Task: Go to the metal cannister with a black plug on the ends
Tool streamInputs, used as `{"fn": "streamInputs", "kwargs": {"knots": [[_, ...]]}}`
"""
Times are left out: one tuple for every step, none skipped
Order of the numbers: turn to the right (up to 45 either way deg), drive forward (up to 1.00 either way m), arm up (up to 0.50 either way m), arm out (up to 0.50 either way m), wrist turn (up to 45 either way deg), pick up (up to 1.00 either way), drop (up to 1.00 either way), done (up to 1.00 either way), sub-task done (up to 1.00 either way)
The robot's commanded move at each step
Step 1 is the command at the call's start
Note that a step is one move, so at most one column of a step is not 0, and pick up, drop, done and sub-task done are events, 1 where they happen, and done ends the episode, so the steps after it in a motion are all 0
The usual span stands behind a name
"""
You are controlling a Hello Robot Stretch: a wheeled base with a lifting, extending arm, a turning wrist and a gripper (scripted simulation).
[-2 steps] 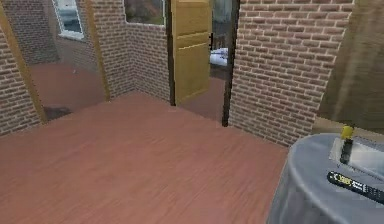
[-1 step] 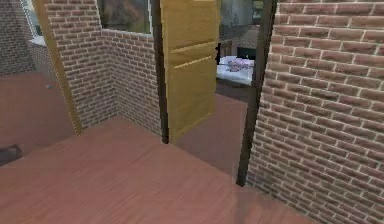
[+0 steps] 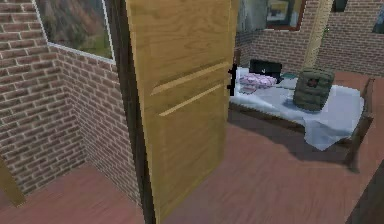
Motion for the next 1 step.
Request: {"fn": "streamInputs", "kwargs": {"knots": [[0.0,0.45,0.0,0.0,0.0,0.0,0.0,0.0,0.0]]}}
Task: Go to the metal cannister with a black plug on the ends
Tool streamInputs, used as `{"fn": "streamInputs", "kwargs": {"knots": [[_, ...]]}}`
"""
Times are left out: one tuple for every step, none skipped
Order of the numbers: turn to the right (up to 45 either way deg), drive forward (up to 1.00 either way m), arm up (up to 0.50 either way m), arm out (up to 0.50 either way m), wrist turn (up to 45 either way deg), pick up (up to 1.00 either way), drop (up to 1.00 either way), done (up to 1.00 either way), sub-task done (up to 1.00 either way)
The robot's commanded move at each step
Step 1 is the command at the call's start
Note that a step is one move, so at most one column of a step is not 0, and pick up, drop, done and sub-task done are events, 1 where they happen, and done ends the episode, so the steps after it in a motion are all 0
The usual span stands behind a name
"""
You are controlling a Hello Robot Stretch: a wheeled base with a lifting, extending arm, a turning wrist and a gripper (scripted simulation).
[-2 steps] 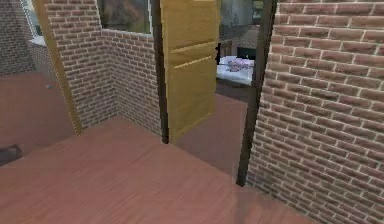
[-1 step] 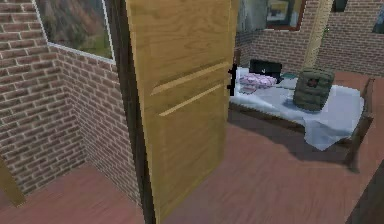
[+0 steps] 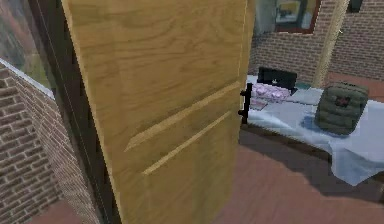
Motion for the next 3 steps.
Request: {"fn": "streamInputs", "kwargs": {"knots": [[33.0,0.0,0.0,0.0,0.0,0.0,0.0,0.0,0.0],[0.0,1.0,0.0,0.0,0.0,0.0,0.0,0.0,0.0],[6.0,0.0,0.0,0.0,0.0,0.0,0.0,0.0,0.0]]}}
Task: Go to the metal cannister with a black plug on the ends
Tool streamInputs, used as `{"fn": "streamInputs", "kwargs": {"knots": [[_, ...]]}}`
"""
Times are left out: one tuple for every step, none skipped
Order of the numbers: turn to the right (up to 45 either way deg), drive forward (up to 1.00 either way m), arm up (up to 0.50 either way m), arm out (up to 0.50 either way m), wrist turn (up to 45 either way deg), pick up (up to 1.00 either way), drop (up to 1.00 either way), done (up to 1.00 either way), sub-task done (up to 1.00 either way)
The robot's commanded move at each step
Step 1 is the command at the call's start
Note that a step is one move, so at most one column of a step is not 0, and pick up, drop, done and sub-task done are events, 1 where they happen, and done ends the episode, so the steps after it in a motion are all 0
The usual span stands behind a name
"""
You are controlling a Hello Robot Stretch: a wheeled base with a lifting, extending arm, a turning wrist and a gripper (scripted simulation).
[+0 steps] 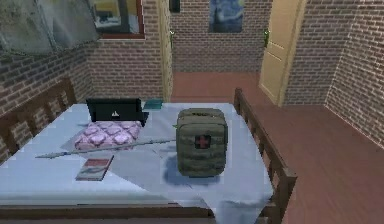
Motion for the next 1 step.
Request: {"fn": "streamInputs", "kwargs": {"knots": [[0.0,0.25,0.0,0.0,0.0,0.0,0.0,0.0,0.0]]}}
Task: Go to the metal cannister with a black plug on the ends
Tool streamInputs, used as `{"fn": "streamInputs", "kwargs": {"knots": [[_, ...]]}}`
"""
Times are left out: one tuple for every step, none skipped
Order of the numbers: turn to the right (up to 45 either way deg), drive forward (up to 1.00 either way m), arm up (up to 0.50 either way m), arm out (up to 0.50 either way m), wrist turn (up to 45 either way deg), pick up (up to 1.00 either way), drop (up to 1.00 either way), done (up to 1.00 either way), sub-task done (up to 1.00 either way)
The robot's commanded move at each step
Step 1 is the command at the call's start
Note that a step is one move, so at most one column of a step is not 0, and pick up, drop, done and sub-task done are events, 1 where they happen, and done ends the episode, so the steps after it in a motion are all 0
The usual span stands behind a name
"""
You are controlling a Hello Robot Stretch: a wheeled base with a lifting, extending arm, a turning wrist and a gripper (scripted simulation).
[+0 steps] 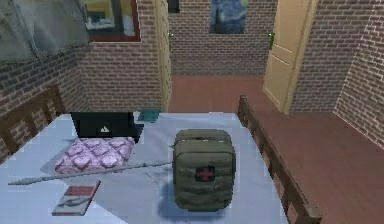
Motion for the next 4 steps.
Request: {"fn": "streamInputs", "kwargs": {"knots": [[-24.0,0.0,0.0,0.0,0.0,0.0,0.0,0.0,0.0],[0.0,0.3,0.0,0.0,0.0,0.0,0.0,0.0,0.0],[-45.0,0.0,0.0,0.0,0.0,0.0,0.0,0.0,0.0],[-18.0,0.0,0.0,0.0,0.0,0.0,0.0,0.0,0.0]]}}
